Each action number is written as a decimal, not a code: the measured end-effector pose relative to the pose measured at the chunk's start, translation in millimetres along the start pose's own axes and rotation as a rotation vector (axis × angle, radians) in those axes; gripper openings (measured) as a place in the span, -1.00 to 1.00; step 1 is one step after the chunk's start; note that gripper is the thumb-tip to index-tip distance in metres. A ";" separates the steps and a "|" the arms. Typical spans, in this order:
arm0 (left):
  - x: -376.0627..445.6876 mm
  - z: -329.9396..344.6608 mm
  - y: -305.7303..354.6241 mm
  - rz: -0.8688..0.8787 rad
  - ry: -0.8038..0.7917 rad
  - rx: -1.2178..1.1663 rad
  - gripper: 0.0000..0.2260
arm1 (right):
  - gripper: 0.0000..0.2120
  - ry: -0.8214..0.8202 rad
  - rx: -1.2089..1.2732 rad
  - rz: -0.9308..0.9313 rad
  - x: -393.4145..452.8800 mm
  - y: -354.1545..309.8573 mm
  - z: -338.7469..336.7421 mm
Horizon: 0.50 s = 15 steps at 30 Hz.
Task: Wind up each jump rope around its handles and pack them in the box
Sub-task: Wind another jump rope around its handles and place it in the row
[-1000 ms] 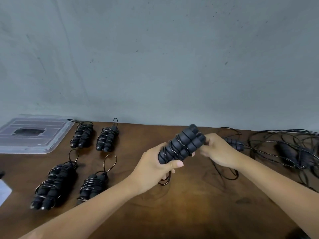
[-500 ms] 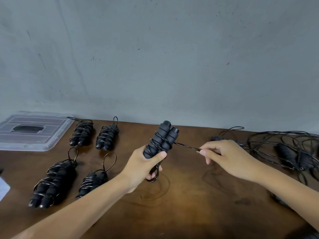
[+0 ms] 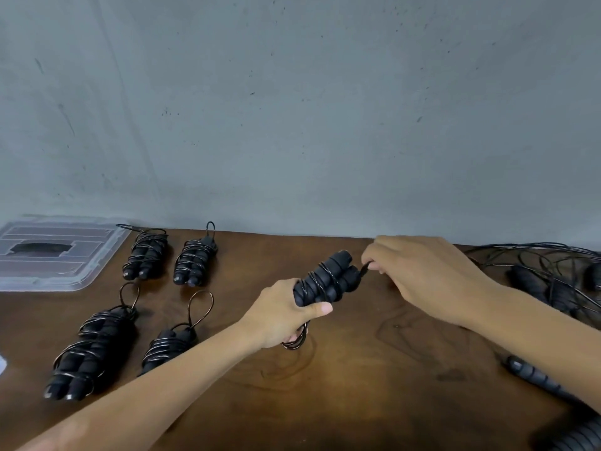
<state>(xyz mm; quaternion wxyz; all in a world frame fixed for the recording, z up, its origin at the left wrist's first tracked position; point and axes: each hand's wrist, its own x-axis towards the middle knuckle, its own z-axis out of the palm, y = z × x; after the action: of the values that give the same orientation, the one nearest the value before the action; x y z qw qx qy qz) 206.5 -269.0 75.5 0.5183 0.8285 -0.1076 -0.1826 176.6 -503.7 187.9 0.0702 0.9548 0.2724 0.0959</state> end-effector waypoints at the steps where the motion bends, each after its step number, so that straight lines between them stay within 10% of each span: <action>1: 0.2 -0.4 2.0 0.011 -0.006 0.050 -0.71 | -0.78 0.000 0.007 -0.016 3.2 2.0 1.0; 15: -24.3 -18.3 6.3 0.237 -0.218 0.073 -0.78 | -0.93 -0.008 0.819 0.121 33.0 22.4 3.0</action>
<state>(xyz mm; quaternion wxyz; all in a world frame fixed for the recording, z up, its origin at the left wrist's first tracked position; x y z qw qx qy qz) 192.0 -247.8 93.0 0.4911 0.8036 -0.2667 -0.2049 216.1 -505.2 194.0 -0.3203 0.9184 0.2313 -0.0200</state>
